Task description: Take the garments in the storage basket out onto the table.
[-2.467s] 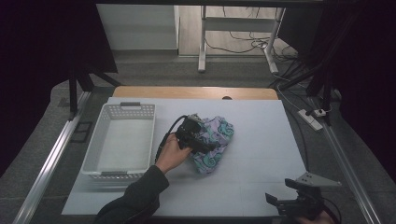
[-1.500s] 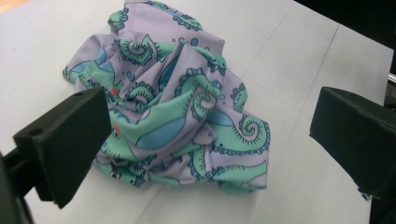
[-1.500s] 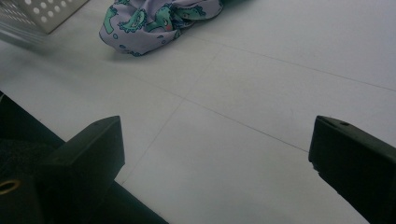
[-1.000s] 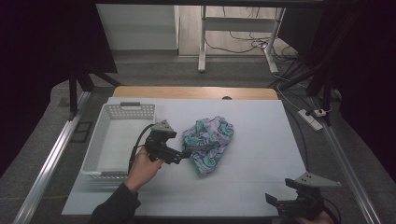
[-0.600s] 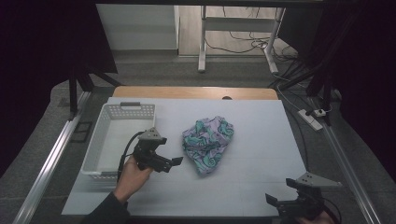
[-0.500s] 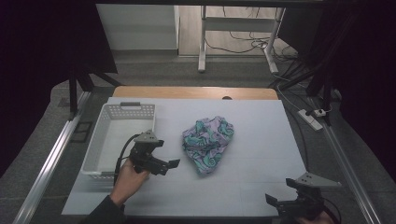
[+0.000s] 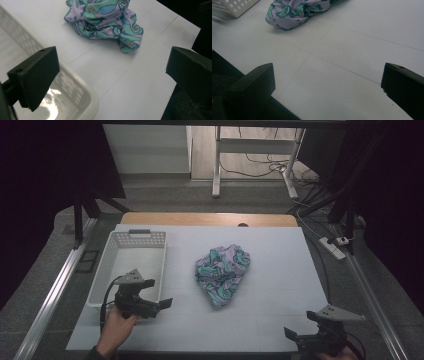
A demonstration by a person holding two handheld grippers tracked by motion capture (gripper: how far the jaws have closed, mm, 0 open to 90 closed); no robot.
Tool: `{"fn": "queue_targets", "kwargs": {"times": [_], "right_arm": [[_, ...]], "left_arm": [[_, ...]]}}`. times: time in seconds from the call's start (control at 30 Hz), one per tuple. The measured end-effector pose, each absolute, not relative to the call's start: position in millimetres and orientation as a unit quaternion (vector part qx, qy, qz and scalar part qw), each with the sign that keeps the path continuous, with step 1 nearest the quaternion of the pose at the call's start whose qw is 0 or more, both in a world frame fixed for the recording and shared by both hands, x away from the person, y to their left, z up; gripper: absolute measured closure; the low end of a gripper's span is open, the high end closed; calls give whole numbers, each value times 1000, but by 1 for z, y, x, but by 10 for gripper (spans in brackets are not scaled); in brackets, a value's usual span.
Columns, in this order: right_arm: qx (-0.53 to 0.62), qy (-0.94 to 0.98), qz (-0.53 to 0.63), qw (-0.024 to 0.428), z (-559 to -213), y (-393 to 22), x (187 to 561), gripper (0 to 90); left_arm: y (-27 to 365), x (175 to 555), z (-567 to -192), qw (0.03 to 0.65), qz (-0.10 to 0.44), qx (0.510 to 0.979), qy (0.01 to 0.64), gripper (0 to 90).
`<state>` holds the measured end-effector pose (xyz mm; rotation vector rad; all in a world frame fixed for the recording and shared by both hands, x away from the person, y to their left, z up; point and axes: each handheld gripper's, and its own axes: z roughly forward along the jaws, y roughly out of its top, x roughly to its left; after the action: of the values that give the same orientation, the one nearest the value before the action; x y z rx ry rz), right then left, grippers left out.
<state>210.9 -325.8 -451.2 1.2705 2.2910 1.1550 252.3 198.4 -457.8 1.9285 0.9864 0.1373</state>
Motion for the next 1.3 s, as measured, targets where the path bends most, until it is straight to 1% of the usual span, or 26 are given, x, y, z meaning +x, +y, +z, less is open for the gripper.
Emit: {"fn": "queue_targets", "kwargs": {"times": [0.4,0.8,0.97,1.2,1.3], "right_arm": [[436,795,399,138,-451,-325,210,0],[436,796,396,141,-451,-325,210,0],[435,798,392,142,-451,-323,210,0],[434,800,390,142,-451,-322,211,0],[433,801,389,142,-451,-322,211,0]], "left_arm": [[226,222,-466,461,58,774,431,0],[265,178,-479,463,60,747,473,0],[278,161,-482,452,76,740,492,0],[283,147,-482,444,95,737,501,0],[285,137,-480,426,117,737,512,0]]}}
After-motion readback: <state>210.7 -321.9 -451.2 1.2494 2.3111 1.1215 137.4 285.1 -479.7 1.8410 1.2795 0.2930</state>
